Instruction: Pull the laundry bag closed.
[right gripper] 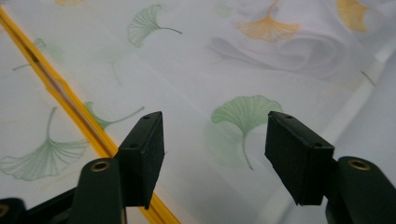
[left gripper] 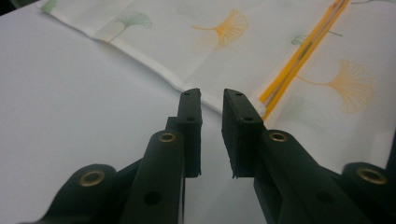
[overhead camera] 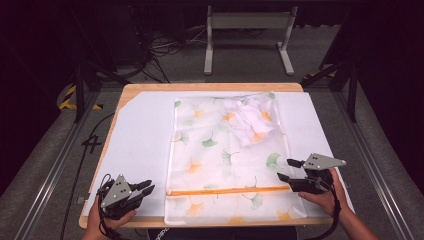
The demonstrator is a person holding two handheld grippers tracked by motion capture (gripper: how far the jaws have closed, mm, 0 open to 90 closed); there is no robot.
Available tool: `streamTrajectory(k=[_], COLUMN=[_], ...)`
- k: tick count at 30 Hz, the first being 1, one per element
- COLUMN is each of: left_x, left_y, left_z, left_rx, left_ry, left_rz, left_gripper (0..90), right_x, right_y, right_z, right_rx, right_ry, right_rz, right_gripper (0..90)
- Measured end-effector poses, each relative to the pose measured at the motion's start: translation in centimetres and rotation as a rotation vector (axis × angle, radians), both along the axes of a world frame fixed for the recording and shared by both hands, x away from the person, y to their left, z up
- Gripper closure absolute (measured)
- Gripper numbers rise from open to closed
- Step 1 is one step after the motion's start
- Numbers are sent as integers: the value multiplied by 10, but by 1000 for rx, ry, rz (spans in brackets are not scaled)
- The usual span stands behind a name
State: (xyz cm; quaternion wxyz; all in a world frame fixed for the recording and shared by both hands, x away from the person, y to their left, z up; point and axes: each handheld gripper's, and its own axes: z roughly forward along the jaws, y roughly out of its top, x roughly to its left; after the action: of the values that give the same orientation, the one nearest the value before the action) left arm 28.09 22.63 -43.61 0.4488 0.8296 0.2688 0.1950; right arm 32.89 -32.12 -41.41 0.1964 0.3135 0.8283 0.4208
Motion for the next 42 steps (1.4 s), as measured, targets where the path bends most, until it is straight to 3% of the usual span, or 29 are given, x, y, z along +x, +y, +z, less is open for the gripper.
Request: streamTrajectory(k=[2,5,7,11,14,17,29,42], left_x=[-1,-6,-7,-11,-12,-13,-13,-14], left_y=[0,-2,-3,-10,-14,-18,-27,-35], left_z=[0,0,1,1,0,-1,-7,-11], left_rx=[1,12,10,34,49,57,71,79], left_ry=[8,12,15,27,34,45,77,92], left_rz=[-6,-23,-32,-59,-82,-100,-148,-185], left_gripper=[833,863,899,900,900,900,900,900], right_x=[1,5,7,12,16,21,25,32], right_y=[2,18,22,51,66,86,152,214], right_z=[1,5,7,15,17,18,11,6], right_rx=[3,21,41,17,26,24,-59,-59], right_ry=[8,42,53,41,61,83,95,130], right_rz=[11,73,95,165,199,239,367,488], right_gripper=[391,505,528,617,647,649,659,625])
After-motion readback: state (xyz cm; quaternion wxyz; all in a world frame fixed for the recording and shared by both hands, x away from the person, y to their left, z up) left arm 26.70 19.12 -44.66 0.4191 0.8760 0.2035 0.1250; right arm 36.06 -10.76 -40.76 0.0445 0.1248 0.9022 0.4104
